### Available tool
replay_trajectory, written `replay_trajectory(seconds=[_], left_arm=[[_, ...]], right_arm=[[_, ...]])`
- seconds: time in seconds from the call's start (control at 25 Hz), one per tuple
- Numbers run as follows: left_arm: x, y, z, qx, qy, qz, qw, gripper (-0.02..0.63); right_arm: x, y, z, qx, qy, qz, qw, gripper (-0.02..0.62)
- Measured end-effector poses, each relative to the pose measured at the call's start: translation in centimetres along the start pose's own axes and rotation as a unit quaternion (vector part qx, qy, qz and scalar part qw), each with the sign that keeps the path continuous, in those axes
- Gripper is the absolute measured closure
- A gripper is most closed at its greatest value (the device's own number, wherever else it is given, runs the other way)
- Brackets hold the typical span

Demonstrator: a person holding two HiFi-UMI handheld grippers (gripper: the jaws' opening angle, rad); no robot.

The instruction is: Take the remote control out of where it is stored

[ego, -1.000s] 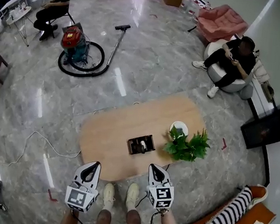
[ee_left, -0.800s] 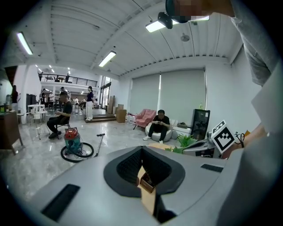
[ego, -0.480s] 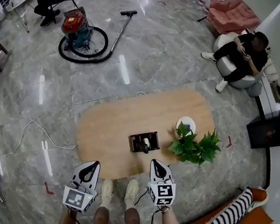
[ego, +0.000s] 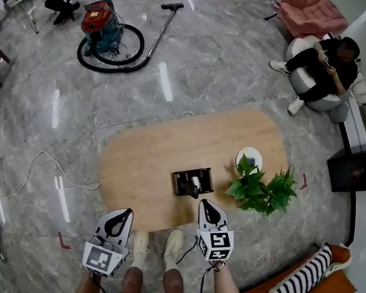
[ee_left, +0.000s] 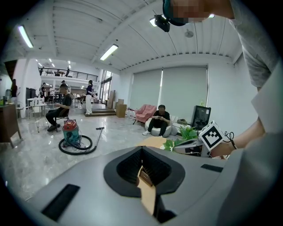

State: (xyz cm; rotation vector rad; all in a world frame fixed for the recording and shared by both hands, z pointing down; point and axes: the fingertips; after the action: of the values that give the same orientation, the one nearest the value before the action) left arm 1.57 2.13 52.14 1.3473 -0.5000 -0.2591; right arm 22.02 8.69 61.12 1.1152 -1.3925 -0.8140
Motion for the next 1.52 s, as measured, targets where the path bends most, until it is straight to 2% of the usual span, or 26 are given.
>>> replay_trajectory(seconds=[0.16, 0.24, 0.36, 0.56, 0.96, 1.08, 1.52], left_arm=[[-0.1, -0.1, 0.2, 0.005, -0.001, 0.000, 1.0000, 0.601], [-0.2, 0.0, 0.2, 0.001, 0.001, -0.001, 1.0000, 0.600], [-0.5, 0.4, 0.1, -0.002, 0.005, 0.001, 1.0000, 0.600], [-1.3, 1.1, 0.3, -0.008, -0.005, 0.021, 0.9997, 0.600], [-2.4, 2.7, 1.4, -0.010, -0.013, 0.024, 0.9996, 0.600], [-2.4, 2.1, 1.7, -0.006, -0.014, 0.020, 0.9997, 0.600], [-3.8, -0.8, 3.1, 0.006, -0.030, 0.009, 0.9995, 0.600]], right_arm=[[1.3, 0.5, 0.2, 0.003, -0.006, -0.007, 1.000, 0.582], [2.0, 1.1, 0.5, 0.002, -0.010, -0.002, 1.000, 0.489], [2.8, 2.0, 0.6, 0.000, -0.011, 0.009, 1.000, 0.456], [3.8, 3.4, 0.6, -0.003, -0.009, 0.028, 1.000, 0.453], [4.9, 5.2, -0.2, -0.029, 0.009, 0.045, 0.999, 0.453], [5.1, 5.3, 0.2, -0.034, 0.007, 0.045, 0.998, 0.486], [4.7, 3.9, 1.5, -0.059, 0.008, 0.058, 0.997, 0.494]])
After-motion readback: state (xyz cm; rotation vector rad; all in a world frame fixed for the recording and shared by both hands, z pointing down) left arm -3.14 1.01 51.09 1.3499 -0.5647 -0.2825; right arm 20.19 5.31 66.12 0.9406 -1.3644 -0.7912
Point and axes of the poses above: the fingertips, and each gripper's own axes: x forward along the fingers, z to its left, y out of its underside, and after that the axes turned 14 degrees about -z, right-handed
